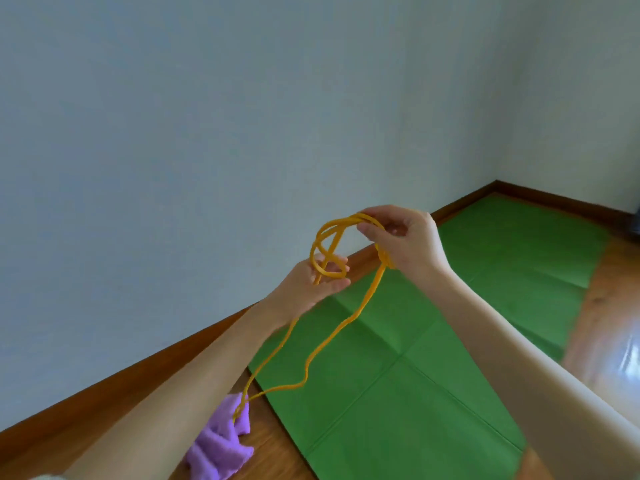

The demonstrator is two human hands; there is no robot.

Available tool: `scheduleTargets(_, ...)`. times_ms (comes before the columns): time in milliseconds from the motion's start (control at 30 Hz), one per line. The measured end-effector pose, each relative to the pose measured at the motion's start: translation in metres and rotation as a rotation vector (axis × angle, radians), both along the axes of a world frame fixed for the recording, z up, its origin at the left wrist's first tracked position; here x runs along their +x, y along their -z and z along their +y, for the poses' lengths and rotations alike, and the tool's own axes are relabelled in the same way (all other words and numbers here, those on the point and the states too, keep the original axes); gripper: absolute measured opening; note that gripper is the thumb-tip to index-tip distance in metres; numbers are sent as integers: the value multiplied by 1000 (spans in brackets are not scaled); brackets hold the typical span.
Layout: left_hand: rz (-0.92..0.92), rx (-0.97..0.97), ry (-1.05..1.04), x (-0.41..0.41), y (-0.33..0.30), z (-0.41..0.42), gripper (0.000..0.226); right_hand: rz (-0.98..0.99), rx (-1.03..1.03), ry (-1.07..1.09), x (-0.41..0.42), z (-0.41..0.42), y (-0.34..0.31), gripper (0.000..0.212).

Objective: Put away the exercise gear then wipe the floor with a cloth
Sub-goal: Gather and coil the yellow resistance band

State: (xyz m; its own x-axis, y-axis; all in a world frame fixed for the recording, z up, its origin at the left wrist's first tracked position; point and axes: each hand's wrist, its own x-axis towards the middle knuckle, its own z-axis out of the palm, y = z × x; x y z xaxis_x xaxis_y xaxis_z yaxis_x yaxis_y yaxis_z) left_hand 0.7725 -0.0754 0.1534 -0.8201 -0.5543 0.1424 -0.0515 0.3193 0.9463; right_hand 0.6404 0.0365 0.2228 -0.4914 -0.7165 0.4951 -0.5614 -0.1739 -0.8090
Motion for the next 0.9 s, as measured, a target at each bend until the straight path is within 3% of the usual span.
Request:
scheduleTargets(133, 58, -30, 50, -16, -57, 2, 7, 63, -41, -26, -8, -1, -52, 13)
scheduleTargets(333, 154, -106, 41, -35, -144, 1, 12, 83, -163, -25, -27, -7, -128, 12)
scheduleTargets(533, 254, -88, -18, -52, -196, -9, 9, 150, -53, -63, -57, -13, -174, 5)
scheduleTargets(667, 296, 47, -18, -60, -184, -2, 11, 119, 8, -44, -63, -16, -152, 10)
scheduleTargets(900, 393, 228, -50, -59, -96, 11, 26, -42, 104, -17, -64, -20, -51, 8)
